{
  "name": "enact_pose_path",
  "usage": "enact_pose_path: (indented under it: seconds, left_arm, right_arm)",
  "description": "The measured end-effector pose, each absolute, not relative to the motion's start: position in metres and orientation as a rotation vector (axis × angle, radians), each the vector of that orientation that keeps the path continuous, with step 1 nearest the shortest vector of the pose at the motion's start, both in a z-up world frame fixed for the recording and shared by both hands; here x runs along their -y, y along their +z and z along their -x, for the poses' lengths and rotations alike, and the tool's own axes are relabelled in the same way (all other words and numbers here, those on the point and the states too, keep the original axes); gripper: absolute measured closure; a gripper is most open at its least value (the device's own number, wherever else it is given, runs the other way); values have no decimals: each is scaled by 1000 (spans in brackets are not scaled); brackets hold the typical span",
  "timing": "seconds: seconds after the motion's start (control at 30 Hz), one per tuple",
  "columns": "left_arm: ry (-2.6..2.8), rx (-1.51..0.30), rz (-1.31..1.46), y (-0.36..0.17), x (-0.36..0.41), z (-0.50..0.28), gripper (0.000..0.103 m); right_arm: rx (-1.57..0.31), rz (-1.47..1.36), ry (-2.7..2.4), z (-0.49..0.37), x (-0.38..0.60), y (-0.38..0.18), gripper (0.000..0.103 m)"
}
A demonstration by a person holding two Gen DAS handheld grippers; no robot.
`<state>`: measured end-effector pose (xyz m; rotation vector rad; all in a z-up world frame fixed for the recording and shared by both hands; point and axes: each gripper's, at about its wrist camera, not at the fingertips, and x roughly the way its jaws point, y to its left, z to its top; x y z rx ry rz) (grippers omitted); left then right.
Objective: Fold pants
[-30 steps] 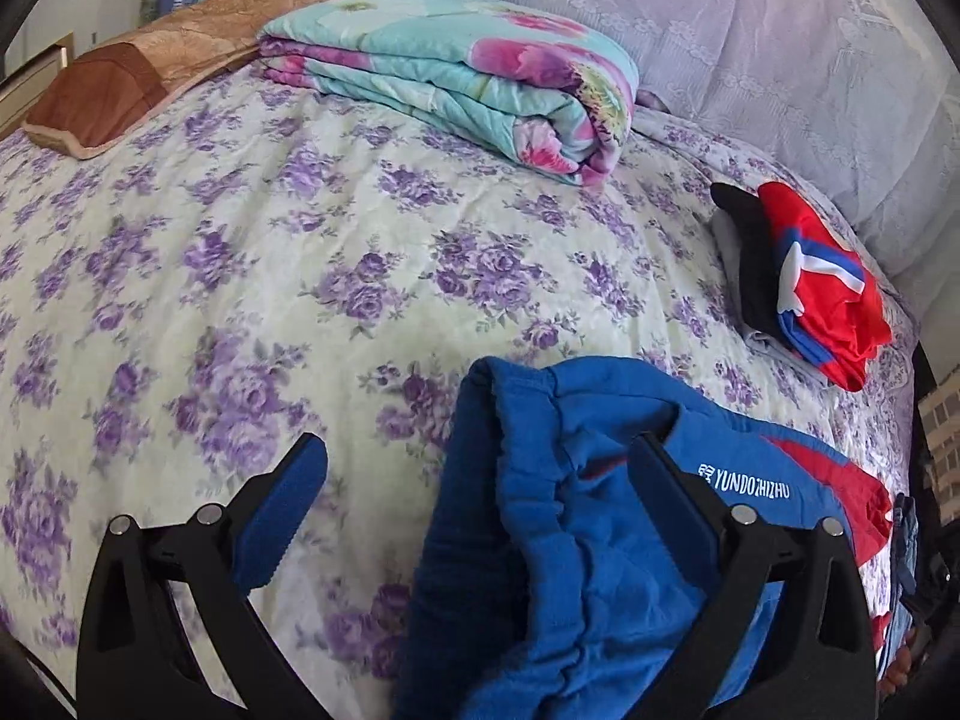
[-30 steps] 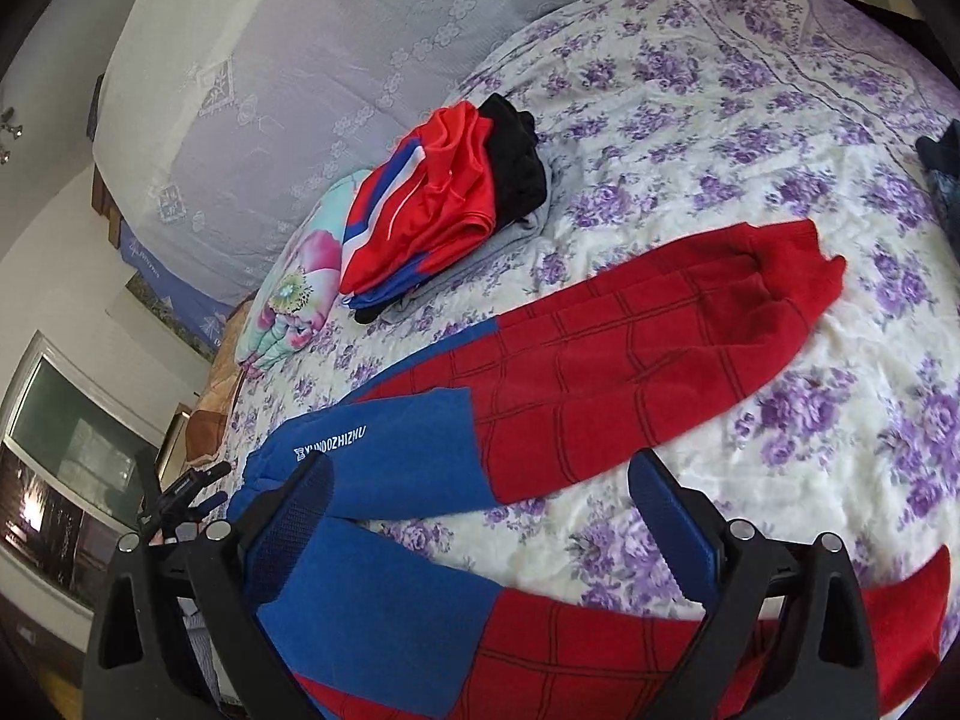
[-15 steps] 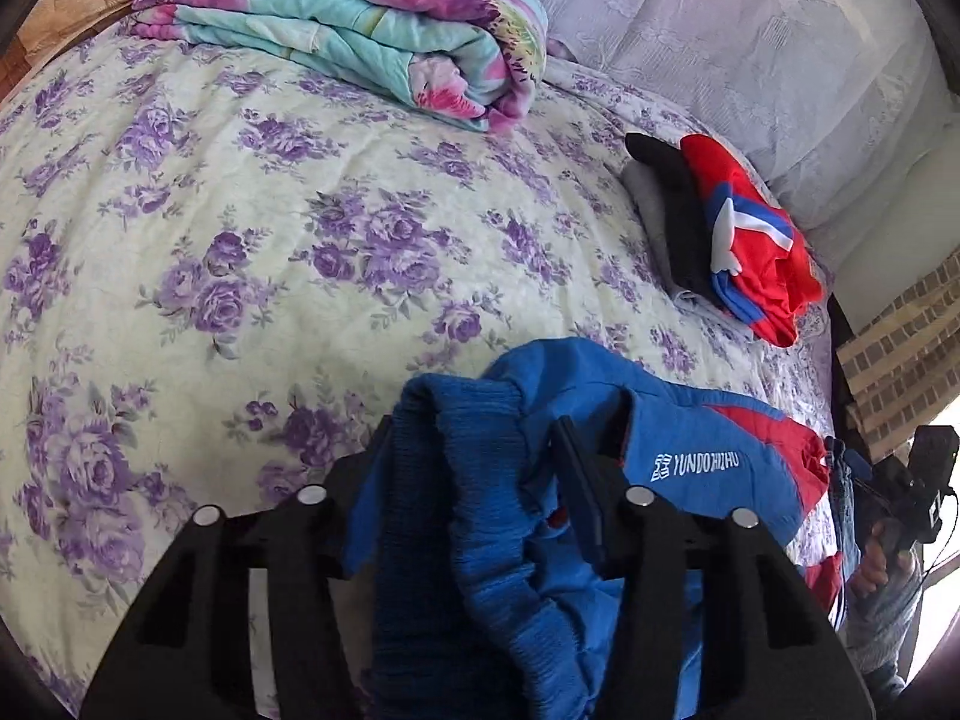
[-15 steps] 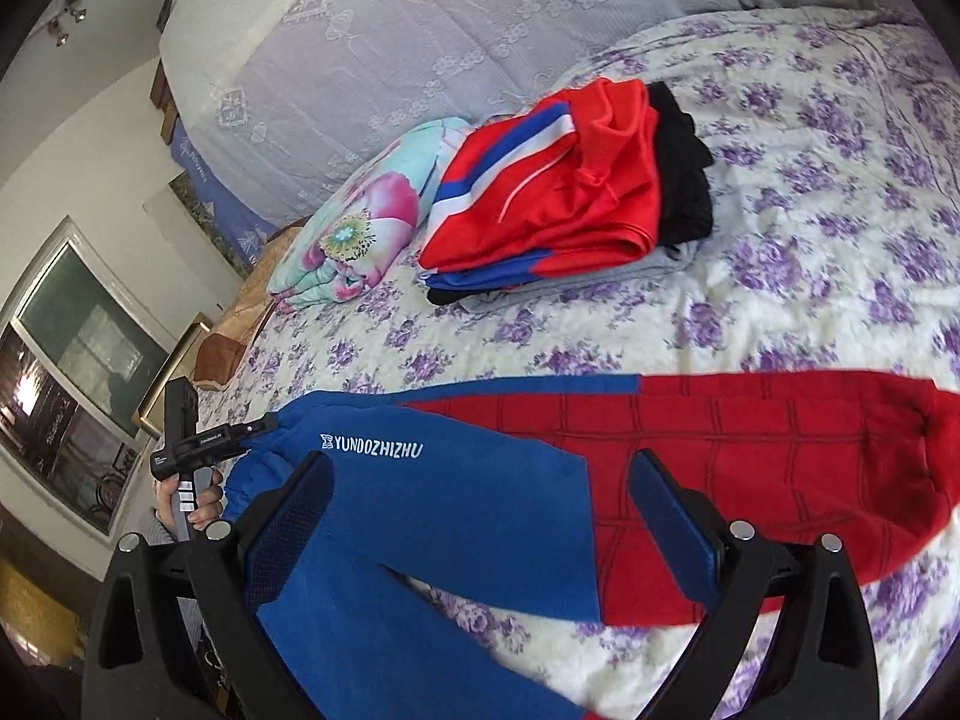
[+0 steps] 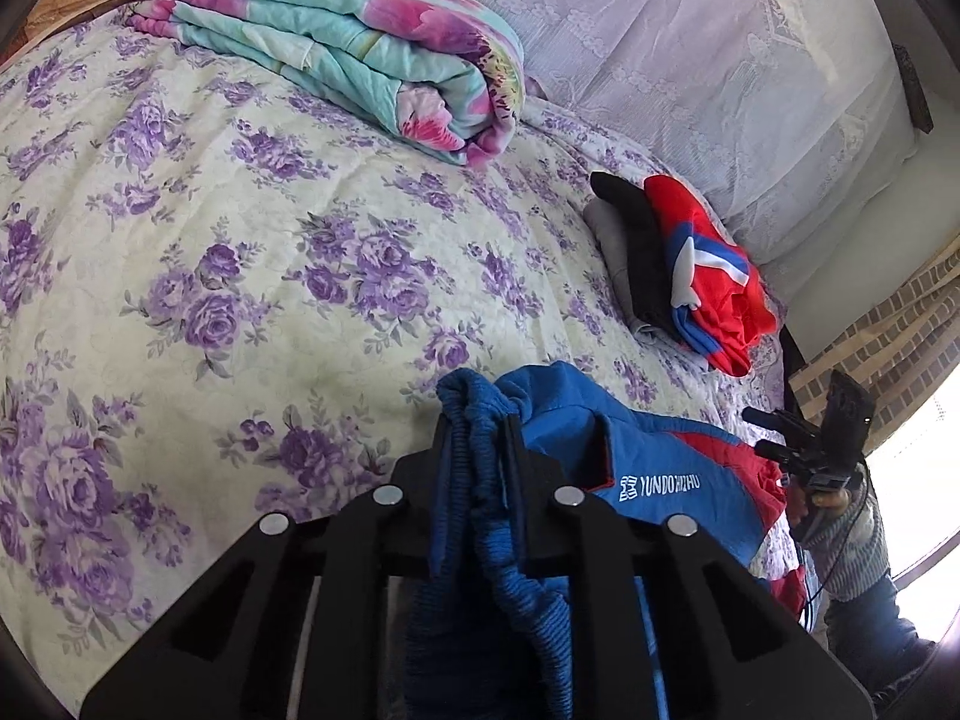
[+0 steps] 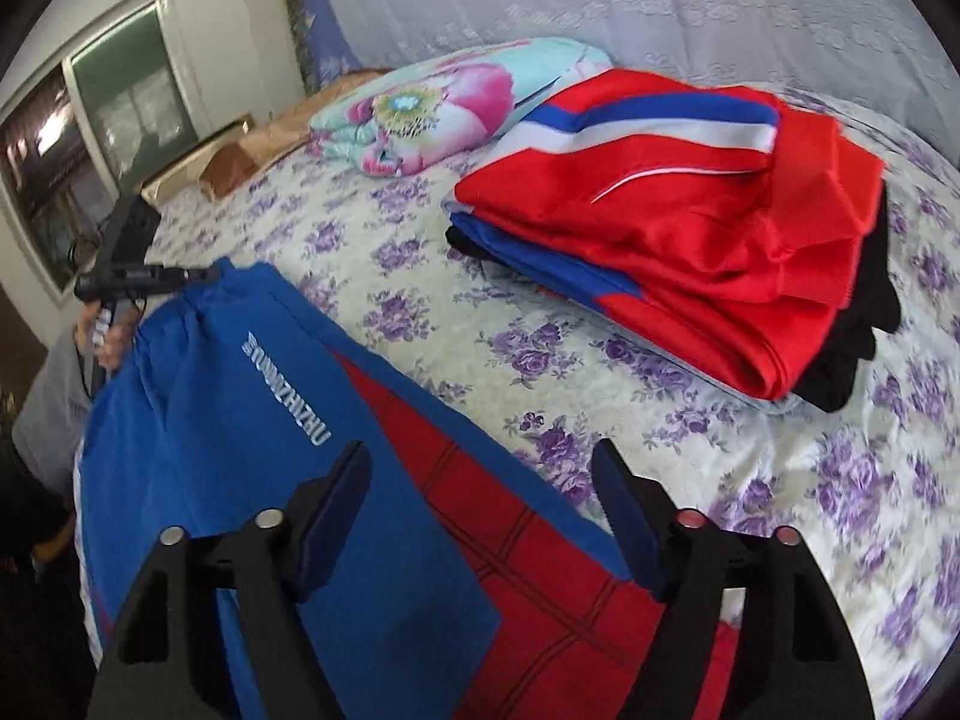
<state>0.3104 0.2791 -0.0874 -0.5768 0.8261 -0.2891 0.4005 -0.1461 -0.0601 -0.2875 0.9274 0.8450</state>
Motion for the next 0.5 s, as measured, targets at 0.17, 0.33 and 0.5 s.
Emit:
enact_pose_path:
  seconds: [0.17, 0.33, 0.5]
  left_arm:
    - [-309, -828, 579, -90, -280, -313, 88]
    - [-325, -830, 569, -90, -277, -318, 88]
    - [-314, -805, 537, -84, -274, -316, 89]
  right_arm:
    - [-992, 372, 916, -413, 142, -86, 57]
    - [-973, 358, 922, -408, 147, -87, 86]
    - [-862, 329, 879, -380, 155, -58, 100]
